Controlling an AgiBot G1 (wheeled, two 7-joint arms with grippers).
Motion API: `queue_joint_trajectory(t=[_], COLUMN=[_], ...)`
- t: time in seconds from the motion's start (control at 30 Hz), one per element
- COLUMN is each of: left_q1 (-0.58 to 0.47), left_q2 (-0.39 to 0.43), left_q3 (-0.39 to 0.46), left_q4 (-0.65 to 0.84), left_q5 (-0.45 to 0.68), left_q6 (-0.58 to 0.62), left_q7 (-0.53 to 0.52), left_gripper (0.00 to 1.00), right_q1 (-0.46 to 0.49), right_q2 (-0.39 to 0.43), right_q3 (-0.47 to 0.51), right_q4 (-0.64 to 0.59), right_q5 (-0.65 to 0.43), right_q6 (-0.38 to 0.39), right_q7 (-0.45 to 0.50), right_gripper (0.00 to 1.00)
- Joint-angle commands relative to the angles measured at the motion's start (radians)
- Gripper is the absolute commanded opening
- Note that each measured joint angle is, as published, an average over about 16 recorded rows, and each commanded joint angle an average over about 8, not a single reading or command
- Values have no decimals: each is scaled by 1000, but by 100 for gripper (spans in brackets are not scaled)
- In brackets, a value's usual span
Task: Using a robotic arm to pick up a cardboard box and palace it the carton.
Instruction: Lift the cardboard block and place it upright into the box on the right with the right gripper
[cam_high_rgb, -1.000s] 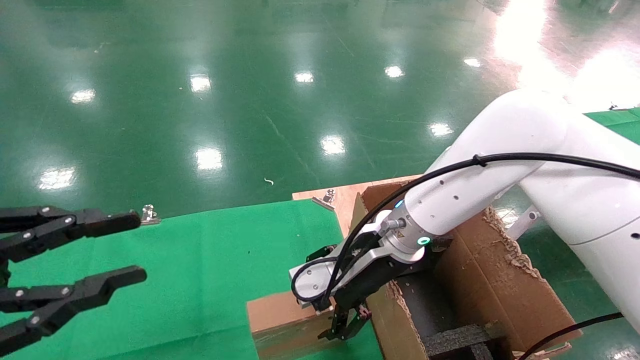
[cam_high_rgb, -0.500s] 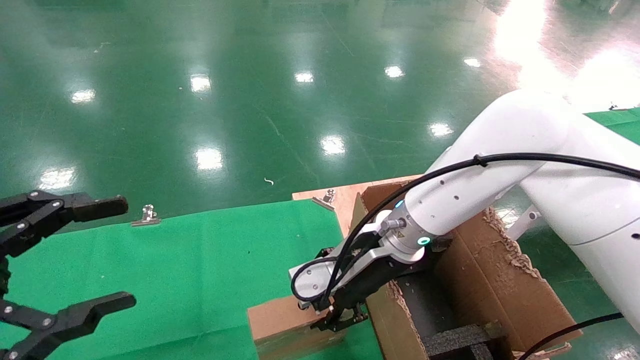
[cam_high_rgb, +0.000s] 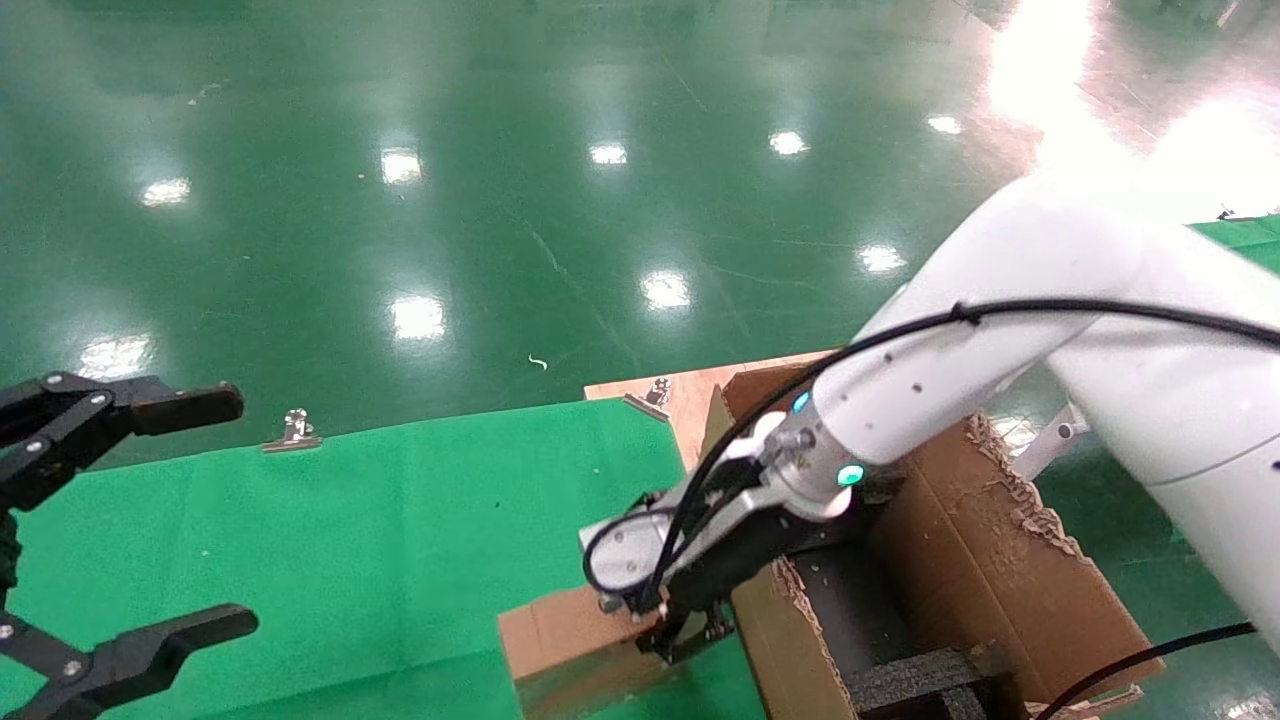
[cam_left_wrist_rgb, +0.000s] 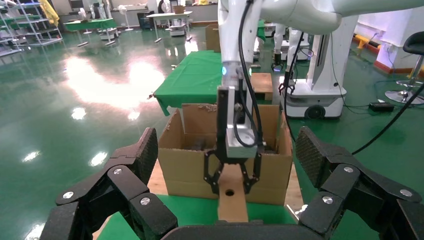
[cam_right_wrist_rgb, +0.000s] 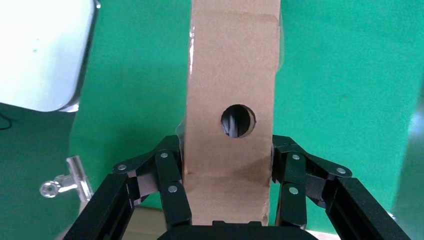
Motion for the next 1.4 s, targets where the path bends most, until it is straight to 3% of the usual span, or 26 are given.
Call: queue_joint_trajectory(t=[0.03,0.5,0.8,0.97,1.4], left_q1=[0,0,0,0,0], left_q2=[0,0,0,0,0], left_q3=[0,0,0,1,1], left_q4=[0,0,0,0,0], left_q5=[0,0,0,0,-1], left_q6=[0,0,0,0,0], left_q7=[0,0,0,0,0], left_gripper=[100,100,100,100,100], right_q1=[13,377,501,548,663], right_q2=[3,16,35,97,356], right_q3=[1,-37,-134,-196,-418], right_q4=[-4,-190,-251,-245,-128], right_q5=[7,109,157,157,101], right_q6=[1,-18,-16,-18,-22], right_q7=[2,-100,-131,-111,0], right_gripper=[0,0,0,0,0])
